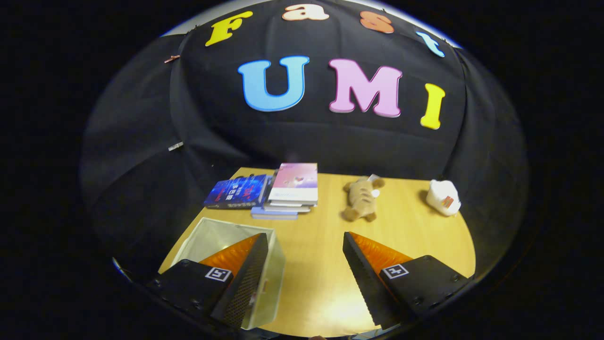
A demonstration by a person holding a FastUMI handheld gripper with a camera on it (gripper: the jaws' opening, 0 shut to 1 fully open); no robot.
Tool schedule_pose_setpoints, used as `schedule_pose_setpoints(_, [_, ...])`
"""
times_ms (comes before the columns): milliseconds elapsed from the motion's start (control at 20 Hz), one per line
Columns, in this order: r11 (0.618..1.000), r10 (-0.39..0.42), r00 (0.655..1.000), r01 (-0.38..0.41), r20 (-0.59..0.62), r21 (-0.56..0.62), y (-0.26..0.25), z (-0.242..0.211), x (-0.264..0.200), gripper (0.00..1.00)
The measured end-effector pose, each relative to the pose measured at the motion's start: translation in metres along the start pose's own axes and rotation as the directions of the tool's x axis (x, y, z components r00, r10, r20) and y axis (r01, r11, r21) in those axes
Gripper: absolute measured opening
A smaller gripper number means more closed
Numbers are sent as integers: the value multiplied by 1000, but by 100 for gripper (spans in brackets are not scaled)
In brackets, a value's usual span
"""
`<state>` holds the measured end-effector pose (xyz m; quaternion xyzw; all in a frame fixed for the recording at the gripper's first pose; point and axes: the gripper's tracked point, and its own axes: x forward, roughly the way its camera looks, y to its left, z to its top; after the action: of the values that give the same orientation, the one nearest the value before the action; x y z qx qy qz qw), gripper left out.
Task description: Open the storage box then place both shoes into the box .Put the left shoe in first, then the right shoe, with the right side of both shoes facing outward in a uniform manner.
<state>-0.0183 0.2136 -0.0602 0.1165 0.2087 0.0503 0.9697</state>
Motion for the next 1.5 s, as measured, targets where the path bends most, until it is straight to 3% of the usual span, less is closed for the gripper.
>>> schedule_pose_setpoints(350, [989,-106,965,127,242,-74,-100,73,-52,98])
schedule_pose_setpoints(700, [984,-89,906,146,415,-107,-152,130,-95,98])
schedule_pose_setpoints(900, [981,-86,892,153,443,-117,-176,132,-109,98])
schedule_pose_setpoints(1500, [987,-34,909,95,416,-128,-191,125,-103,98])
